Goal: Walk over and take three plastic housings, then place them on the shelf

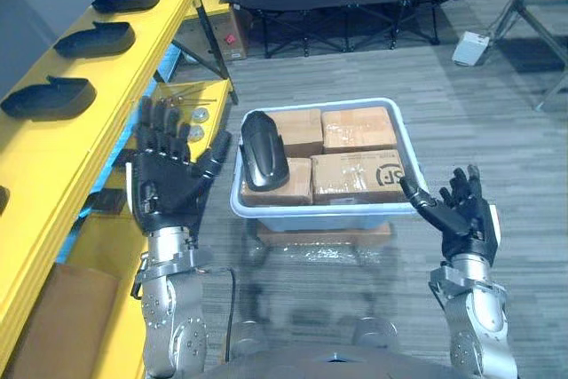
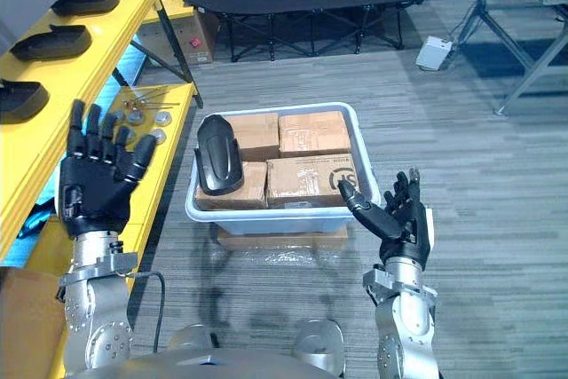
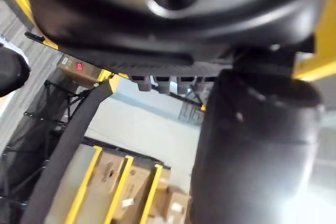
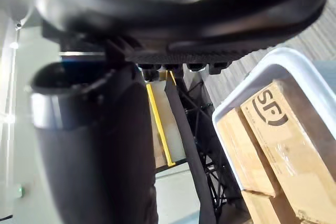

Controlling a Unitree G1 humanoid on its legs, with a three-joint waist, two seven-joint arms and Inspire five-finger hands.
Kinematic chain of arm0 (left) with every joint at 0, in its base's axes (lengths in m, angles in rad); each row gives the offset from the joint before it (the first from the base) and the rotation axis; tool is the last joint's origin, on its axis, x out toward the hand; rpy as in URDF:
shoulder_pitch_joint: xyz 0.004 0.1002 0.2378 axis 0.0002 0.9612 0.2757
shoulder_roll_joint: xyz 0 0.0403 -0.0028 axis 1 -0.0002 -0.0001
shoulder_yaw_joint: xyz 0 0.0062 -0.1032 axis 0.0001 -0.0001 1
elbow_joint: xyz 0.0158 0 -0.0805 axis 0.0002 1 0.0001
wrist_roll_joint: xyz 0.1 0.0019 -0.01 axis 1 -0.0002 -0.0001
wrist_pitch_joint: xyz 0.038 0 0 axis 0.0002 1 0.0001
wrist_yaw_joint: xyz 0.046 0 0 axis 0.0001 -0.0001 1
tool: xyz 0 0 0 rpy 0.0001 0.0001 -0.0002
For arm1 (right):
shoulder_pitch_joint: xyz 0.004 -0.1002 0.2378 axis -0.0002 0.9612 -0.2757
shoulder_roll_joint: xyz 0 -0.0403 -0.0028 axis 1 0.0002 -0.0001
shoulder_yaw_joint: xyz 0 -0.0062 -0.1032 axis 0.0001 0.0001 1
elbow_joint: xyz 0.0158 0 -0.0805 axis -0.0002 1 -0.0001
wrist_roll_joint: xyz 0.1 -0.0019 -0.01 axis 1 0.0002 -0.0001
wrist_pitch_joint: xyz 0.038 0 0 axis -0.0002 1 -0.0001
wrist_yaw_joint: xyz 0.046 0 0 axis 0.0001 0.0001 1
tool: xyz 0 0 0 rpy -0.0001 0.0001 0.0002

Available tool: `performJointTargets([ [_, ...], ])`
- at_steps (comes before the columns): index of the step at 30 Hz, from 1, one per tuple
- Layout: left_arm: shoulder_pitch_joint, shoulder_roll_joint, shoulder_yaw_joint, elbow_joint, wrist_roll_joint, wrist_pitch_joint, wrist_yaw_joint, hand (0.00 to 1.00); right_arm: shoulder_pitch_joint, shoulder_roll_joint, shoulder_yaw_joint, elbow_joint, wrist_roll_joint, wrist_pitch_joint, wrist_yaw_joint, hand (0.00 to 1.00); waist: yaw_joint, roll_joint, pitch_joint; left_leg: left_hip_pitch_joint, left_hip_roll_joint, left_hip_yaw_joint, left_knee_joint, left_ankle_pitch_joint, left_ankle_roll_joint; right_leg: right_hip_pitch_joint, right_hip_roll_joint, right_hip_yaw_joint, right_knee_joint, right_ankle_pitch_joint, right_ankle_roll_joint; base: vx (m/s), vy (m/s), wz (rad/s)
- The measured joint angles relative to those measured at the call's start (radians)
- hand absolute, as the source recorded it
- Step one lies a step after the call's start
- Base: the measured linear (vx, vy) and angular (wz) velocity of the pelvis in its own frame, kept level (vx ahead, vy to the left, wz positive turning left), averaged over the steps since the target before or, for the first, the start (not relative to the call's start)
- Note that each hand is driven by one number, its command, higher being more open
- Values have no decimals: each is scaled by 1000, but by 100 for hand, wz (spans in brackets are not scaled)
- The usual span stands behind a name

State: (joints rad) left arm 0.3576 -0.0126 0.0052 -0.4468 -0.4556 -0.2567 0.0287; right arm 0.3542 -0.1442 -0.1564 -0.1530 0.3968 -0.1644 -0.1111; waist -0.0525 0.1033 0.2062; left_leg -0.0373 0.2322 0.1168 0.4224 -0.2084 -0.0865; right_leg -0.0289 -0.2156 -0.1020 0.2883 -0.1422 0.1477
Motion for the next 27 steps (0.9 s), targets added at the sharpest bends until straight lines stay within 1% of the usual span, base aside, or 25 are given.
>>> performJointTargets([
  [1,4,5,1,17,-6,22,-10,100,-1,-3,3,1,-17,2,-7,100,2,4,-3,25,-14,-3,-65,-4,-4,-13,0,9,-7,12,12,-55,76,-27],
  [2,2,10,1,70,-19,60,-24,100,-12,-4,11,19,-65,11,-17,100,10,6,-5,51,-36,9,-145,-3,-25,-33,-12,14,-22,37,23,-72,115,-25],
  [3,0,14,1,101,-22,79,-24,100,-24,-6,13,37,-81,24,-18,100,15,6,-7,52,-43,17,-153,5,-39,-33,-18,16,-36,50,28,-86,157,-31],
  [4,-7,22,1,173,-30,120,-21,100,-51,-13,38,86,-83,50,-17,100,27,-3,-7,52,-50,32,-148,4,-39,-26,-25,16,-69,78,34,-73,118,-28],
  [5,-8,30,1,232,-55,146,-13,100,-81,-14,61,141,-89,64,-16,100,31,-14,-3,55,-52,38,-144,3,-41,-13,-27,16,-98,98,36,-110,142,-27],
  [6,-8,42,-1,324,-55,178,8,100,-124,-13,93,227,-99,74,-22,100,45,-33,1,53,-55,40,-138,1,-43,6,-29,8,-140,127,38,-67,83,-14],
  [7,-7,44,-1,338,-53,183,12,100,-130,-13,98,240,-99,76,-24,100,49,-36,1,51,-55,39,-134,1,-44,7,-29,6,-147,132,37,-82,79,0],
  [8,-1,53,-1,374,-53,204,29,100,-159,-14,110,281,-98,88,-25,100,58,-49,4,37,-56,30,-123,0,-44,18,-29,-8,-174,149,38,-63,31,18],
  [9,7,59,0,379,-53,215,39,100,-191,-19,111,301,-98,92,-26,100,71,-57,9,15,-55,16,-106,0,-44,23,-28,-24,-192,163,37,-84,33,27],
  [10,7,61,0,379,-53,215,39,100,-210,-28,110,309,-98,92,-28,100,78,-59,11,2,-55,7,-96,0,-44,26,-27,-33,-203,170,36,-95,16,34],
  [11,5,63,2,376,-53,213,39,100,-267,-59,110,337,-98,92,-29,100,85,-59,14,-24,-55,-12,-78,0,-44,32,-25,-49,-223,186,34,-132,22,36],
  [12,-1,68,3,367,-51,210,39,100,-365,-101,108,382,-97,92,-35,100,95,-56,29,-50,-55,-29,-59,0,-44,33,-23,-63,-238,201,32,-142,28,28],
  [13,-1,68,3,367,-51,210,39,100,-365,-101,108,382,-97,92,-35,100,95,-56,29,-50,-55,-29,-59,0,-44,33,-23,-63,-238,201,32,-136,30,22],
  [15,-29,71,2,342,-47,192,37,100,-572,-162,88,462,-96,93,-73,100,119,-51,77,-99,-58,-57,-36,2,-41,20,-22,-86,-261,229,28,-165,24,20],
  [16,-44,73,2,325,-44,190,38,100,-649,-179,74,485,-96,93,-93,100,137,-54,100,-119,-65,-70,-37,10,-39,8,-22,-90,-272,241,25,-186,17,17],
  [17,-49,74,2,318,-43,185,41,100,-688,-188,69,497,-96,93,-99,100,142,-54,114,-128,-66,-74,-37,15,-37,5,-22,-96,-277,246,22,-156,7,16],
  [18,-58,74,0,316,-4,175,55,100,-777,-220,69,539,-95,93,-110,100,158,-52,147,-146,-69,-85,-38,28,-40,-6,-22,-108,-277,250,18,-83,-1,20],
  [20,-76,94,-15,328,34,175,71,100,-867,-257,70,604,-95,97,-115,100,173,-49,178,-162,-73,-105,-41,40,-41,-11,-22,-123,-277,257,20,-68,-5,24],
  [21,-77,104,-23,337,38,174,73,100,-892,-268,70,626,-95,99,-116,100,181,-49,181,-170,-74,-108,-42,44,-43,-18,-22,-126,-276,258,19,-28,-6,22],
  [22,-85,120,-40,364,47,173,74,100,-937,-292,76,659,-94,103,-118,100,192,-46,190,-184,-76,-116,-40,53,-49,-25,-23,-129,-275,261,20,16,0,25],
  [24,-100,132,-60,437,76,173,73,100,-1012,-332,112,720,-94,127,-120,100,197,-42,194,-199,-82,-129,-39,61,-50,-32,-26,-143,-273,262,22,36,5,19],
  [25,-118,138,-78,503,75,173,73,100,-1059,-354,136,764,-72,138,-120,100,212,-38,197,-201,-82,-128,-38,62,-50,-35,-27,-143,-272,263,23,41,11,1],
  [26,-133,139,-92,551,75,173,72,100,-1096,-371,151,798,-66,139,-120,100,219,-32,204,-201,-82,-130,-35,62,-50,-34,-28,-146,-269,263,23,44,20,2],
  [27,-157,139,-118,615,74,171,72,100,-1169,-398,177,854,-65,142,-118,100,227,-20,223,-208,-82,-136,-27,61,-50,-42,-28,-153,-256,263,23,22,14,6],
])
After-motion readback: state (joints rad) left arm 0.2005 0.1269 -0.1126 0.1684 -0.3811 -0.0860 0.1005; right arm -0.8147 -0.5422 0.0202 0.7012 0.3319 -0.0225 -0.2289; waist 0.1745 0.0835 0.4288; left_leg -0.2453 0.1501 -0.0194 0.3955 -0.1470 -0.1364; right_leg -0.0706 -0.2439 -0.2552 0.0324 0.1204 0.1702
